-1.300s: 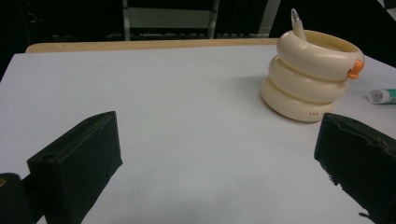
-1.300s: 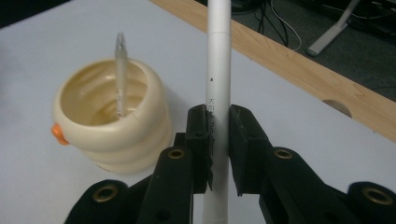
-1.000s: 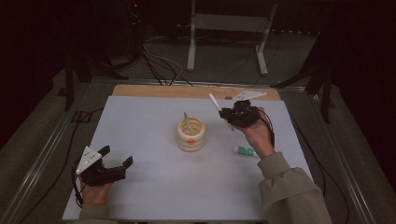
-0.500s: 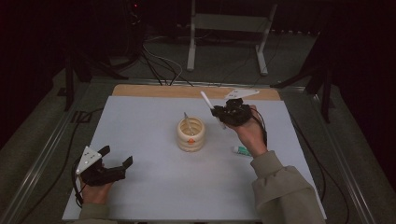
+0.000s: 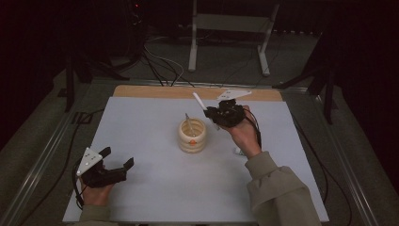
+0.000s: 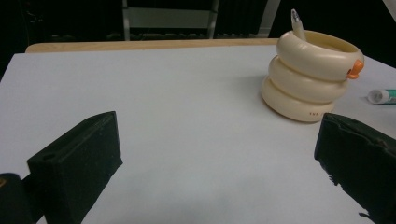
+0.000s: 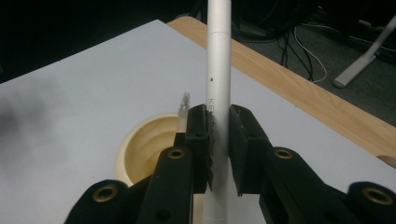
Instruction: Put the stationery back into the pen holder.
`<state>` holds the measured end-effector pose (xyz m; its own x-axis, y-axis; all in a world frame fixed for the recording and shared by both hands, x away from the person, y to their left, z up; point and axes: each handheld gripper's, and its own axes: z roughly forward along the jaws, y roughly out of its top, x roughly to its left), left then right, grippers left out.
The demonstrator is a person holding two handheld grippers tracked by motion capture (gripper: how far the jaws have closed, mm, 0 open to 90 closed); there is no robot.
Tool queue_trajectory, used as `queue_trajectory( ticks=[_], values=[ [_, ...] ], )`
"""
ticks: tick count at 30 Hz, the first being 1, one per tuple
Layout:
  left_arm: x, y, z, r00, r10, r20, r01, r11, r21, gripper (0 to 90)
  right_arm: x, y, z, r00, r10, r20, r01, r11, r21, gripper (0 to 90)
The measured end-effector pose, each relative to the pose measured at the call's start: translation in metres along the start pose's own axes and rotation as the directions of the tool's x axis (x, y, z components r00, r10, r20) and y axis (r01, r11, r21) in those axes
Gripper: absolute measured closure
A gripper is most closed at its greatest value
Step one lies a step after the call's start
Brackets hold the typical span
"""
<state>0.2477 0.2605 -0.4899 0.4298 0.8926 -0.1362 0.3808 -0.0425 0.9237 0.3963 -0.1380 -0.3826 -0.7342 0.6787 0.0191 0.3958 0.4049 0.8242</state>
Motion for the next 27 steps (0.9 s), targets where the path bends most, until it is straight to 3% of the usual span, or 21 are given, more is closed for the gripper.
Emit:
queue_trajectory(
  ticks=[27],
  values=[
    [0.000,0.000,0.000,1.0000,0.000,0.002,0.000,1.0000,0.000,1.0,0.016,0.001,0.030,0.9996,0.009,-0.027,-0.009,0.9998,-0.018,79.1]
  ],
)
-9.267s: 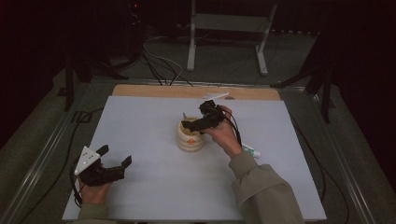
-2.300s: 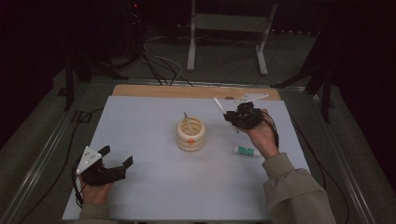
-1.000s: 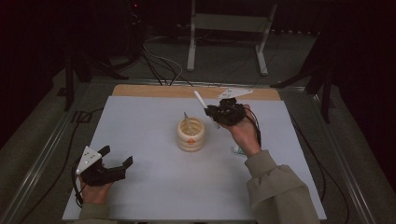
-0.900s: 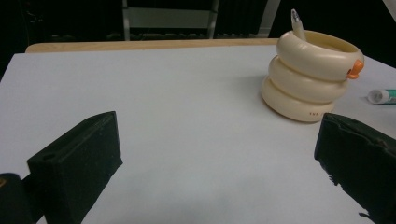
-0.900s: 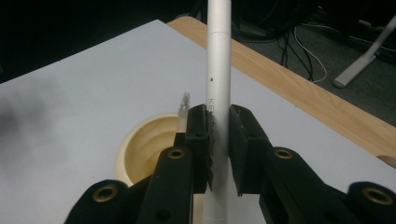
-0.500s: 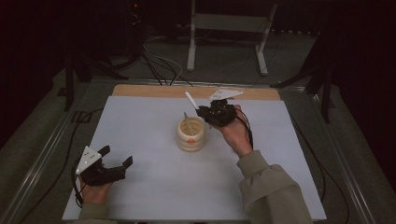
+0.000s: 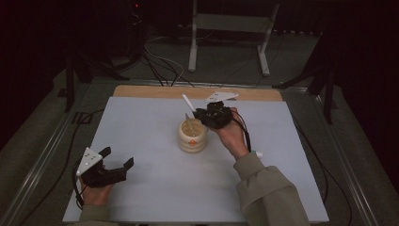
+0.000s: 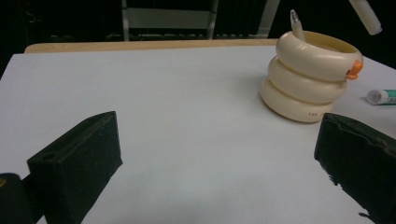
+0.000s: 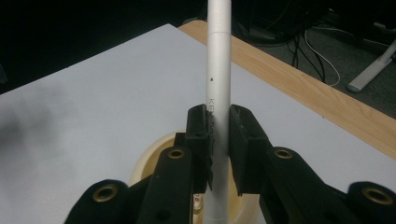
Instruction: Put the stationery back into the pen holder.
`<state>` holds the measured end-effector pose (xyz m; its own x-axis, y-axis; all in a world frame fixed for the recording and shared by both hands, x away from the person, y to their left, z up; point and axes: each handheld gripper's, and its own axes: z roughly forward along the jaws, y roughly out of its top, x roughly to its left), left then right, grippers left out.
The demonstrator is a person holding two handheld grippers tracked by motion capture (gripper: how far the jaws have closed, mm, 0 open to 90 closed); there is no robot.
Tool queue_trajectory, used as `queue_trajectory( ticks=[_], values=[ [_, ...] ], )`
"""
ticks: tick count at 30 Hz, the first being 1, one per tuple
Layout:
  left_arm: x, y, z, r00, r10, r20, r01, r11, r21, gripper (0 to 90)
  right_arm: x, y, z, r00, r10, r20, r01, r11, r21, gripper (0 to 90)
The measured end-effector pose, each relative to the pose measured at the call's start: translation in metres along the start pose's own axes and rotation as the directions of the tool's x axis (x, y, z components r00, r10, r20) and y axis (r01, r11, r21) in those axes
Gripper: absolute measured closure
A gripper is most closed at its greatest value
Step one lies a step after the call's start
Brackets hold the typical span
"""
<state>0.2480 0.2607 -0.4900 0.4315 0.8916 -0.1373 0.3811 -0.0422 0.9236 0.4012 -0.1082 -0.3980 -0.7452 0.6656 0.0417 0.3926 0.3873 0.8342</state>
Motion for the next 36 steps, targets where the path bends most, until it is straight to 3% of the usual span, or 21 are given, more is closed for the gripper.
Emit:
queue_trajectory(
  ticks=[36],
  values=[
    [0.000,0.000,0.000,1.0000,0.000,0.002,0.000,1.0000,-0.001,1.0,0.005,-0.013,0.032,0.9986,0.050,0.021,-0.049,0.9985,-0.023,79.1]
  ],
)
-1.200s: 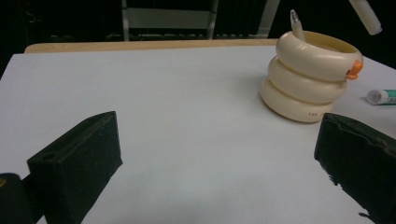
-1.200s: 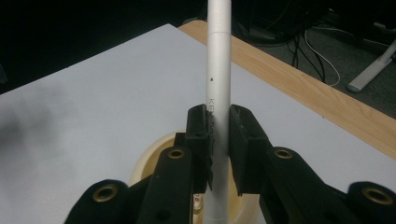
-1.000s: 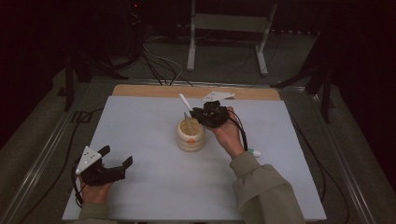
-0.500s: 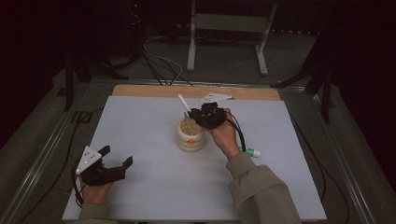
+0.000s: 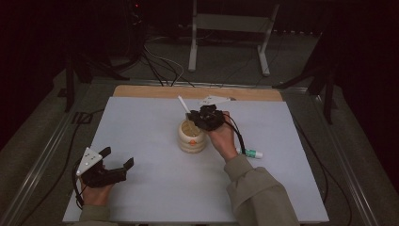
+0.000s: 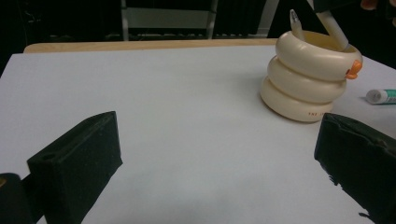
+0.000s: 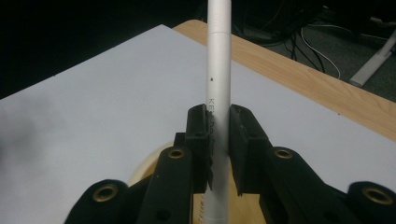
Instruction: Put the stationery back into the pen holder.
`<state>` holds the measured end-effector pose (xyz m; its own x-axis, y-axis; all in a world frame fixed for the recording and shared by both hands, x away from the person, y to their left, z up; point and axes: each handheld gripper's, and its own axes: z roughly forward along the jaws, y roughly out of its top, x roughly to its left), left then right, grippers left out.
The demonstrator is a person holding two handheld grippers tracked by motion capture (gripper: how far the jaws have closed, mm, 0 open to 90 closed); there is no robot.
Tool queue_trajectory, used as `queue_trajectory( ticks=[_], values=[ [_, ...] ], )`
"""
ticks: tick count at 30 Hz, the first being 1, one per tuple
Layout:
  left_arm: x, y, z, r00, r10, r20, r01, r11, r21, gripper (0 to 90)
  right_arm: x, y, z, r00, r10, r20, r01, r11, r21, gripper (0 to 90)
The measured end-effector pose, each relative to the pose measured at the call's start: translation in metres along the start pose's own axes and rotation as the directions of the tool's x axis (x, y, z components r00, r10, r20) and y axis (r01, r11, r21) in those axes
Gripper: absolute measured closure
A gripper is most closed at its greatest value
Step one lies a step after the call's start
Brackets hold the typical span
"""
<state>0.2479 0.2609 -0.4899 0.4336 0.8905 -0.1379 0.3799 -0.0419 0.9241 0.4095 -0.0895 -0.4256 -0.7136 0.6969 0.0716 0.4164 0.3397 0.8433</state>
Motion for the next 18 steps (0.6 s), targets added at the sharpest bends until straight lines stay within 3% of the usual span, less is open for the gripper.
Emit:
queue_trajectory(
  ticks=[18],
  values=[
    [0.000,0.000,0.000,1.0000,0.001,0.000,-0.001,1.0000,0.003,1.0,-0.005,-0.012,0.007,0.9988,0.038,0.029,-0.039,0.9992,0.005,79.1]
  ],
)
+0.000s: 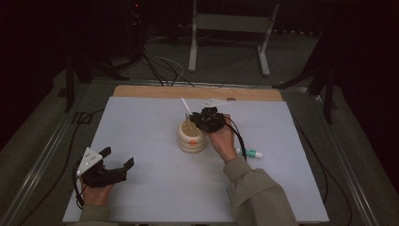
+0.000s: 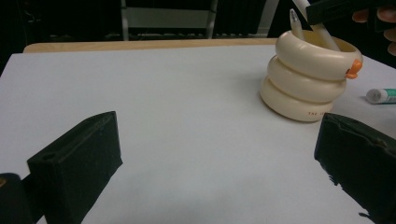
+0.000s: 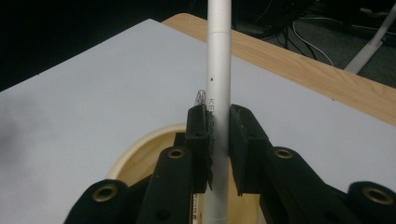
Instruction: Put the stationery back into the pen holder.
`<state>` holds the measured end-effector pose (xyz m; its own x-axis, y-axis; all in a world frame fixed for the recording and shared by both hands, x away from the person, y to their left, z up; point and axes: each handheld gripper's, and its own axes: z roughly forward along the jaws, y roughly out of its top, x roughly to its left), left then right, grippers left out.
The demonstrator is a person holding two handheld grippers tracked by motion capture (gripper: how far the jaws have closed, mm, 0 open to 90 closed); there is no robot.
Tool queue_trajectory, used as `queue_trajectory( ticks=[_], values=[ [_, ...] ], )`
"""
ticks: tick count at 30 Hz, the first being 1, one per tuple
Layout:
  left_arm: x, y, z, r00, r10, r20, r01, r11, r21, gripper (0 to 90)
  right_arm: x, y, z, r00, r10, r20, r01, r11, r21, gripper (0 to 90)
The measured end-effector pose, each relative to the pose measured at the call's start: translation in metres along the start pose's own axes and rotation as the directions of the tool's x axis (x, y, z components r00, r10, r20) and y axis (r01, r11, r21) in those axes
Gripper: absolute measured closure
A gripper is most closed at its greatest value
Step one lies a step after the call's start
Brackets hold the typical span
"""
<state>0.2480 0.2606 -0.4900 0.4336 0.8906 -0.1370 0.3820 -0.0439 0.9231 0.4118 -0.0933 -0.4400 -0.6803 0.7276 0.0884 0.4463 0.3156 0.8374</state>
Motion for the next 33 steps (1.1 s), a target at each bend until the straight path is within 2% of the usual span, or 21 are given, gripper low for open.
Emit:
queue_trajectory(
  ticks=[13,18,33],
  values=[
    [0.000,0.000,0.001,1.0000,0.002,0.001,-0.002,1.0000,0.003,1.0,-0.001,-0.008,0.004,0.9999,0.011,-0.009,-0.011,0.9999,0.012,78.9],
    [0.000,0.000,0.001,1.0000,0.002,0.000,-0.002,1.0000,0.005,1.0,-0.003,-0.012,0.005,0.9995,0.030,-0.011,-0.030,0.9995,0.010,78.8],
    [0.000,0.000,0.001,1.0000,0.002,0.000,-0.002,1.0000,0.006,1.0,-0.004,-0.018,0.006,0.9994,0.023,-0.024,-0.023,0.9995,0.021,77.7]
  ],
)
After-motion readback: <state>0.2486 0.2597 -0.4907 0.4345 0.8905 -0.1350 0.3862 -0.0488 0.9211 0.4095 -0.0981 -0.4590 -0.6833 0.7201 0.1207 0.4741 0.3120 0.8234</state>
